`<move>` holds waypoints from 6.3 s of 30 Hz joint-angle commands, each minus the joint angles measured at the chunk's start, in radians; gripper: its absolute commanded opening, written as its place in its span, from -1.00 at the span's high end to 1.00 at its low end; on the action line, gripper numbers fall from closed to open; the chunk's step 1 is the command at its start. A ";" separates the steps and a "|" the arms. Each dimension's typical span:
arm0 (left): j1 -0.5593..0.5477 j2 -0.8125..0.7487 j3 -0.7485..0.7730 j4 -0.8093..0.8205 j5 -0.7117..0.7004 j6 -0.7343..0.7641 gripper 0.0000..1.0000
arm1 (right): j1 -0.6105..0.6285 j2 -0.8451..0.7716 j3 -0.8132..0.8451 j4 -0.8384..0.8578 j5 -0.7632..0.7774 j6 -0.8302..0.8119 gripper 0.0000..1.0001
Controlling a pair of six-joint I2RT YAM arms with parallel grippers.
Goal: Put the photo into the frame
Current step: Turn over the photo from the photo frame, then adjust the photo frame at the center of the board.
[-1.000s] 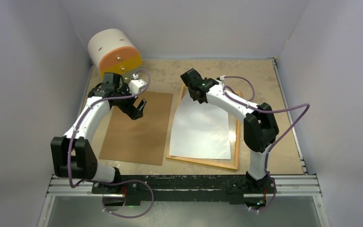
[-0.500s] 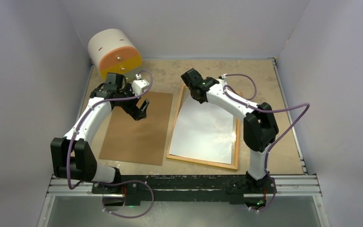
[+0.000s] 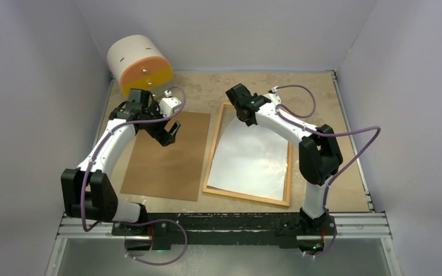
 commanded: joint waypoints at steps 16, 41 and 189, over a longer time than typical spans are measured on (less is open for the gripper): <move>-0.003 -0.034 -0.022 0.034 -0.074 0.058 -1.00 | -0.001 0.066 0.032 0.033 -0.078 -0.180 1.00; -0.003 -0.023 -0.027 0.033 -0.137 0.078 -1.00 | -0.029 0.094 0.167 0.074 -0.183 -0.435 -0.98; -1.046 0.130 -0.369 0.353 -0.719 -0.061 -1.00 | -0.562 0.392 0.217 0.256 -0.688 -1.029 -0.13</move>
